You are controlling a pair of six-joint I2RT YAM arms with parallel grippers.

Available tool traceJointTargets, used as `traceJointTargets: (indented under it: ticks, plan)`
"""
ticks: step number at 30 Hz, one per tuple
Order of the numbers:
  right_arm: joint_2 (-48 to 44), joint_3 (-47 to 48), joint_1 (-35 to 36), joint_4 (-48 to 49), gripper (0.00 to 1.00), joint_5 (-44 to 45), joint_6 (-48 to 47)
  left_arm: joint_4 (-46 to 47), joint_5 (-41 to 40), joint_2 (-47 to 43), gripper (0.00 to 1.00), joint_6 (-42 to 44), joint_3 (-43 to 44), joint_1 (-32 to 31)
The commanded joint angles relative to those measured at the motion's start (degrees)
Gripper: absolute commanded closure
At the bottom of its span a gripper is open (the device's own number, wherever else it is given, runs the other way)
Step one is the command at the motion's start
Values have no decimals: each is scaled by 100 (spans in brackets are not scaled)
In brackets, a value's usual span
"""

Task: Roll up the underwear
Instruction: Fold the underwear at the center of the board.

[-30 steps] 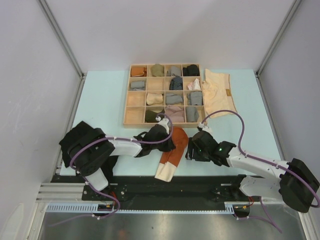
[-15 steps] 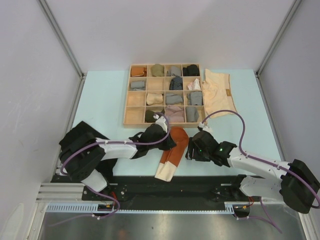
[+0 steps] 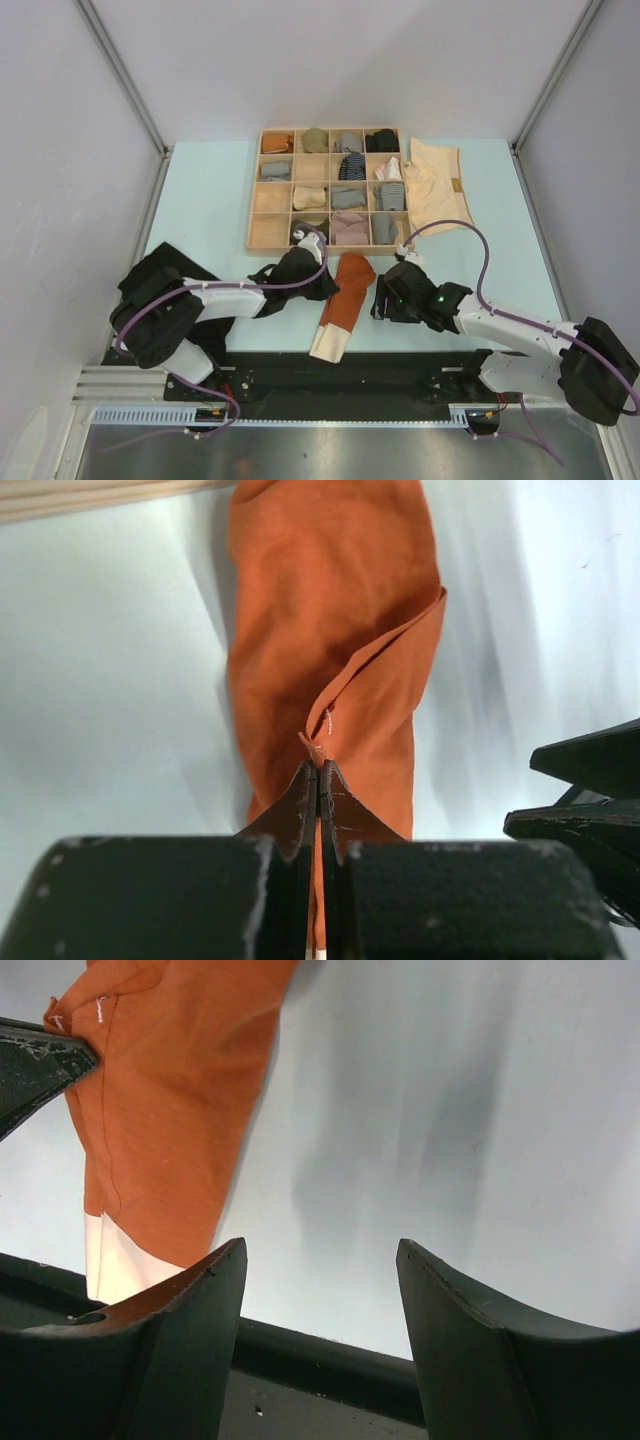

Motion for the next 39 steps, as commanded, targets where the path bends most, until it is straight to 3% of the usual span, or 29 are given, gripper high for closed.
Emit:
traceJointTargets:
  ticks: [1,14,39]
  plan:
    - [79,155,-1,115,34,17,33,63,-85,-245,100,125,-80,70]
    - [632,146,52,931,33,-149,-90,160,-24,1,100,485,-18,246]
    - [2170,427,-748,2936,36,-545,-451,221,20,186,100,634,-168,422]
